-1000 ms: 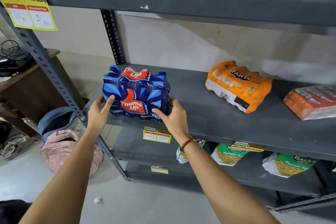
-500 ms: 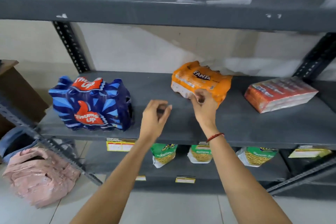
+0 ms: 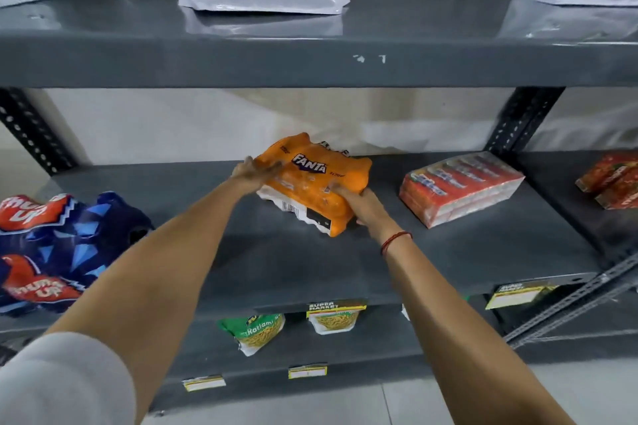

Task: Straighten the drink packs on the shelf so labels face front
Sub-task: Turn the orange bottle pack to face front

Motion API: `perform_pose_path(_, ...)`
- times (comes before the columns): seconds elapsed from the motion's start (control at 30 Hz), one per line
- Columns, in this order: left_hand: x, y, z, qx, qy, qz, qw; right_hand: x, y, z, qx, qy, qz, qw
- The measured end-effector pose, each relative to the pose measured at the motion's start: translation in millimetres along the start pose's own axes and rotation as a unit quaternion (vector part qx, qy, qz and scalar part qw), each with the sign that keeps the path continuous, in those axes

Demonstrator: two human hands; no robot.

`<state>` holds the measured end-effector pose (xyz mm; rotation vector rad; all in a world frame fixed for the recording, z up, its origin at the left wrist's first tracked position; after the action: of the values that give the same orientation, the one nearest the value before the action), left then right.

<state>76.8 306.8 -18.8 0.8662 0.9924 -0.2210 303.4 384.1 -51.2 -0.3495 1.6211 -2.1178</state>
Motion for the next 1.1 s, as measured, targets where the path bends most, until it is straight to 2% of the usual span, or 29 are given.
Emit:
perform_pose_path(0.03, 2.1, -2.4, -7.3, 0.006, -0.029, 0.030, 0.999, 1.7, 4.2, -3.3, -0.007, -0.002, -0.028, 1.000)
perform_pose_path(0.1, 4.3, -6.0, -11.4, 0.021, -0.038, 0.090, 0.995, 2.4, 8.3, -4.7, -0.013, -0.001, -0.076, 0.997)
perform_pose_path(0.23, 1.2, -11.6, 0.4, 0.025, 0.027, 0.099, 0.994, -1.9, 2.2, -2.8, -0.044, -0.018, -0.116, 0.992)
perform_pose_path(0.3, 3.8, -13.8, 10.1, 0.034, 0.054, 0.109, 0.992, -7.5, -5.3, -2.3, -0.077, -0.034, -0.094, 0.992)
perform_pose_path(0.37, 3.7, -48.5, 40.1, 0.021, 0.075, 0.151, 0.986, 9.7, -5.0, 17.4, -0.103, -0.079, -0.045, 0.991)
perform_pose_path(0.5, 22.3, -70.3, 67.6, 0.069, 0.088, 0.220, 0.969, 4.5, 6.6, 29.7, -0.166, -0.079, 0.007, 0.983)
perform_pose_path(0.63, 32.6, -85.4, 89.0, 0.069, 0.118, 0.180, 0.974, 6.3, 14.0, 46.4, -0.207, -0.053, 0.055, 0.975)
perform_pose_path(0.77, 43.1, -97.5, 96.6, 0.024, 0.135, 0.115, 0.984, 9.2, 35.4, 58.5, -0.226, -0.012, 0.096, 0.969)
perform_pose_path(0.83, 40.2, -93.9, 103.7, 0.008, 0.148, 0.124, 0.981, 9.2, 33.7, 62.3, -0.223, 0.000, 0.078, 0.972)
perform_pose_path(0.9, 37.0, -88.2, 119.1, -0.008, 0.202, 0.153, 0.967, 6.1, 23.5, 65.4, -0.220, 0.015, 0.029, 0.975)
perform_pose_path(1.0, 47.2, -63.3, 162.7, 0.038, 0.289, 0.175, 0.941, 0.9, 4.6, 63.7, -0.211, 0.040, -0.070, 0.974)
perform_pose_path(1.1, 81.6, -25.0, 177.5, 0.107, 0.232, 0.176, 0.951, 9.5, -16.2, 47.9, -0.158, -0.014, -0.109, 0.981)
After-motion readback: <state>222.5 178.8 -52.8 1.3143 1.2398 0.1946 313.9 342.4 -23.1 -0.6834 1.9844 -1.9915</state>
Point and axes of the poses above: each hand's wrist, its own z-axis away from the middle knuckle, its own x-axis out of the palm, y = z × x, the point moved 6 cm from there along -z, towards the middle knuckle, and after that the axes turned 8 degrees about -z, right-handed, at the moved point
